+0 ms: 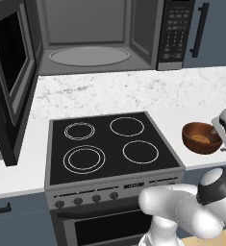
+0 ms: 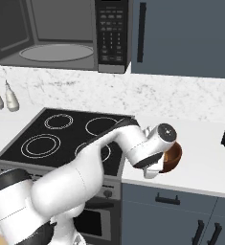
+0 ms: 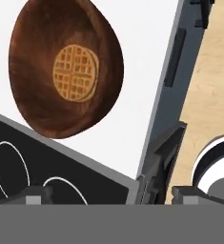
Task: Open the microwave, place the bowl with waffle inside the microwave, then close the microwave door and turn it on.
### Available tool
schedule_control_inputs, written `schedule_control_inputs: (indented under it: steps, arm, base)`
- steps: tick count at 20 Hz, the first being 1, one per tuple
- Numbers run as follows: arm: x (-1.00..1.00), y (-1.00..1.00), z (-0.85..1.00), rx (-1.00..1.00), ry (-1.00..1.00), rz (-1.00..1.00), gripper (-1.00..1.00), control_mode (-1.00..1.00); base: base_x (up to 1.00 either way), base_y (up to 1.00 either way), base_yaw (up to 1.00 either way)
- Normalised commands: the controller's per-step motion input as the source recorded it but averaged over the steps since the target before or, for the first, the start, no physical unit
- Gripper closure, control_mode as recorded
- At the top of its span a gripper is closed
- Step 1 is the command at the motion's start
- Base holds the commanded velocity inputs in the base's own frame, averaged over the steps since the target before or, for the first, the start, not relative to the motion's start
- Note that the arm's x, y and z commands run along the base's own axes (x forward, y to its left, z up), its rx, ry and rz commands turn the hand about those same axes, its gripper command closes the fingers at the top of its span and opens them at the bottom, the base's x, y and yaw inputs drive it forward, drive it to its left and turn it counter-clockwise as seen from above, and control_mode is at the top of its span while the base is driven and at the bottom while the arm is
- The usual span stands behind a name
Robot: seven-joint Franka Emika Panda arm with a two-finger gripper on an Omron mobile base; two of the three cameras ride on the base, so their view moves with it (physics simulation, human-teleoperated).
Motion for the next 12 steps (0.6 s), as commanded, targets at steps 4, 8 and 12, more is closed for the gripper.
schedule_control_inputs:
  steps: [4,8,12]
  arm:
    - [0.11,-0.51,-0.37,0.0,0.16,-0.02,-1.0,-1.0]
    - [0.23,-0.5,-0.33,0.0,0.15,-0.02,-1.0,-1.0]
    - [0.35,-0.33,-0.33,0.0,0.1,-0.02,-1.0,-1.0]
  base:
    - [0.0,0.0,0.0]
    - [0.0,0.0,0.0]
    - [0.0,0.0,0.0]
